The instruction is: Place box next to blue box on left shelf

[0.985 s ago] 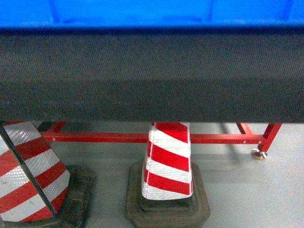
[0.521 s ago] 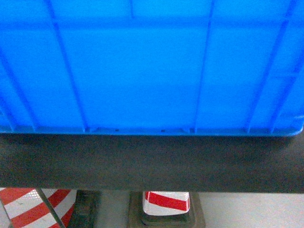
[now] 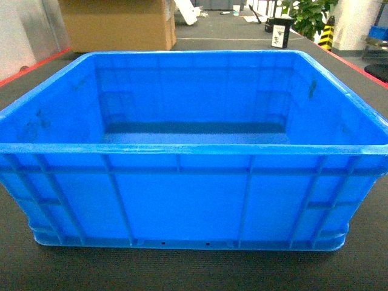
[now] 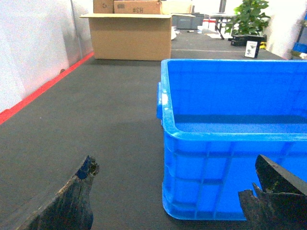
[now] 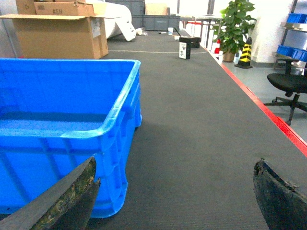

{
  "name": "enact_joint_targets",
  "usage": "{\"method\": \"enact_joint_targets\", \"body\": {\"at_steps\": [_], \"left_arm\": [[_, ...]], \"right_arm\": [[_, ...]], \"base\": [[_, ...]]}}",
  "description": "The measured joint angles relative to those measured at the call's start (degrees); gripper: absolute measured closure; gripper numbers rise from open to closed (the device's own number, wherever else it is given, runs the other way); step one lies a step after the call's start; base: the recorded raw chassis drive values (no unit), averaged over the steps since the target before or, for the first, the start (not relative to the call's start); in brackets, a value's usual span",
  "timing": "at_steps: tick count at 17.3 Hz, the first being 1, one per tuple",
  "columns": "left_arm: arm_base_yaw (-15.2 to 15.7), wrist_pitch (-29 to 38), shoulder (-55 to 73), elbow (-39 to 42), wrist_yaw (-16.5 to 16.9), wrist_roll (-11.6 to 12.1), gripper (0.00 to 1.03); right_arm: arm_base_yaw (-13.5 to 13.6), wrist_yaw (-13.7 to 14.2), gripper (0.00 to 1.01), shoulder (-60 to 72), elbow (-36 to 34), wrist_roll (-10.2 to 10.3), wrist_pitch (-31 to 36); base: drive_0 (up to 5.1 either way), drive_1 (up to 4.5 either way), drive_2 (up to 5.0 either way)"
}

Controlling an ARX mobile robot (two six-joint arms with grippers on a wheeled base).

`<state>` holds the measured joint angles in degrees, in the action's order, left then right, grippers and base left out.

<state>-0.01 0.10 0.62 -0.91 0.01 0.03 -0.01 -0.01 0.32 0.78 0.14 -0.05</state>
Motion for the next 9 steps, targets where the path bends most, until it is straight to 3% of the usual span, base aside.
{"method": "enact_joint_targets", "body": {"at_steps": [9], "left_arm": [[0.0,-0.4,0.0,0.0,0.0,0.0,0.05]], "right_arm": [[0.0,0.0,0.03,0.0,0.0,0.0,-0.3]], "base": [[0.0,0.0,0.0]]}}
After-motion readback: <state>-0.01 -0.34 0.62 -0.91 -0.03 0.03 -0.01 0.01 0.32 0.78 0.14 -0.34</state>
